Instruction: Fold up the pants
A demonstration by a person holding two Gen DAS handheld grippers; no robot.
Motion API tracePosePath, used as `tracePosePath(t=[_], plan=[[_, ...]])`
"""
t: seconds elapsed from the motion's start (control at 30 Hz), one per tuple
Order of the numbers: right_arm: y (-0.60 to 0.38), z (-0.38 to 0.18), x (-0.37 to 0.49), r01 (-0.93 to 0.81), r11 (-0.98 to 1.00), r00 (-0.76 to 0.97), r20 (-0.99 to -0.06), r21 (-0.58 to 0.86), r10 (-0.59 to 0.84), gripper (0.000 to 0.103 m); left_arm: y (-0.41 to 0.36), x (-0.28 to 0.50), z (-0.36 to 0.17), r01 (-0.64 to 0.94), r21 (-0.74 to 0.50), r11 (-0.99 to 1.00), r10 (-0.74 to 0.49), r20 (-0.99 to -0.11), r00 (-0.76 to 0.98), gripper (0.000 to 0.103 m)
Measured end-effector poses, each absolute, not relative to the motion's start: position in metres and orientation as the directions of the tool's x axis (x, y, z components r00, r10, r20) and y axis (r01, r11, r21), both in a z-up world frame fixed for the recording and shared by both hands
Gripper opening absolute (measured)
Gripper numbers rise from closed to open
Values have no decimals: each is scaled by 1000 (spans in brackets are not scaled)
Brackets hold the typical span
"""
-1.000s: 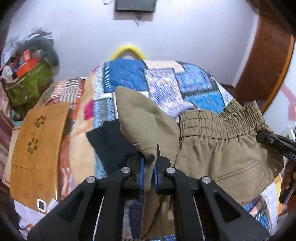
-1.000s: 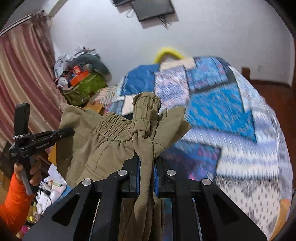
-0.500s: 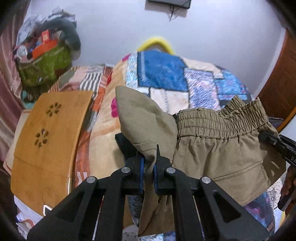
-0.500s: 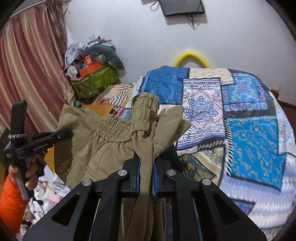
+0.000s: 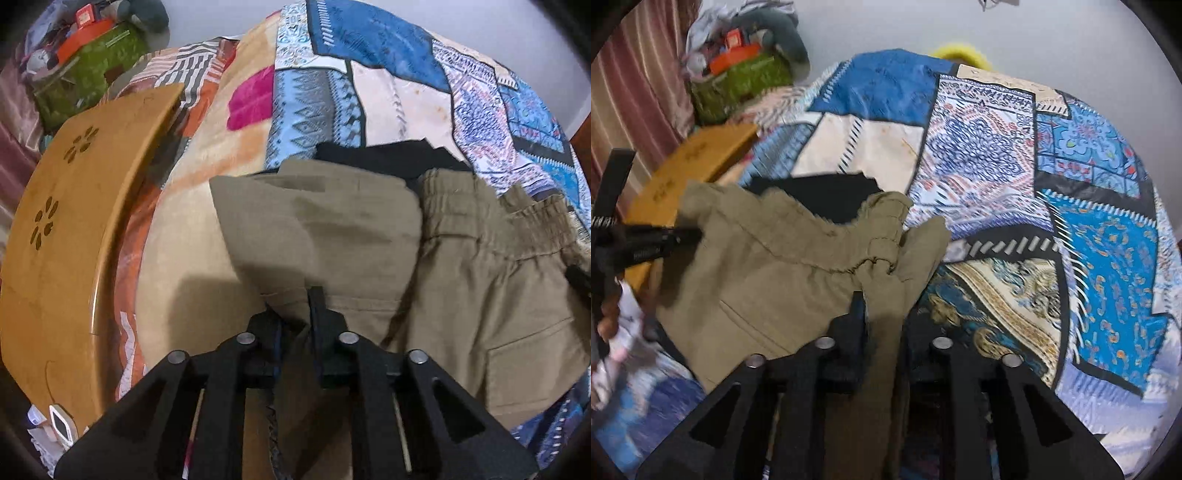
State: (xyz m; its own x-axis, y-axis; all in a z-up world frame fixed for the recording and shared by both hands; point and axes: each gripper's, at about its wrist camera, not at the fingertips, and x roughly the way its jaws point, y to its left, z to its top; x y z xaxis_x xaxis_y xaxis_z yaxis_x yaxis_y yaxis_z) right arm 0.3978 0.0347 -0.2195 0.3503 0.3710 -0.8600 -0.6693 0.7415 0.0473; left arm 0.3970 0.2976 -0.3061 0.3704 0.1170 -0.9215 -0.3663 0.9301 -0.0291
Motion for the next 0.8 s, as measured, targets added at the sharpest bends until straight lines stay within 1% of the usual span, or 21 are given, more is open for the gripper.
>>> tracePosePath(t=[0.1,0.13,0.17,0.27,0.33,0.43,0.5,0.6,0.8], plan=[[26,-214,393,-671,740,353,-863,35,361,29,294,387,-304,-356,-12,934,133,-916,379,20],[21,-209,389,-668,744,361,-864,23,351,37,292,384,-301,-348,-3,937,138,-915,380,20],[18,-205,387,-666,745,367,-862,19,350,42,290,379,-298,-336,10,942,146,-912,382,20],[5,-186,379,-660,750,389,-838,37,383,43,280,366,-278,-302,37,953,160,-904,396,24],[-7,-168,369,-654,752,397,-808,84,435,44,272,353,-257,-281,32,959,155,-890,430,27],[-20,-138,350,-649,750,428,-754,127,498,45,253,330,-216,-251,36,967,163,-846,508,35],[-27,-115,333,-654,744,459,-710,137,534,45,240,313,-186,-233,30,972,160,-812,561,36],[-38,-77,305,-664,730,493,-638,163,592,45,217,278,-134,-195,3,981,134,-738,662,36],[-58,0,230,-699,698,579,-449,157,681,45,168,200,-42,-141,-5,990,114,-560,821,36]])
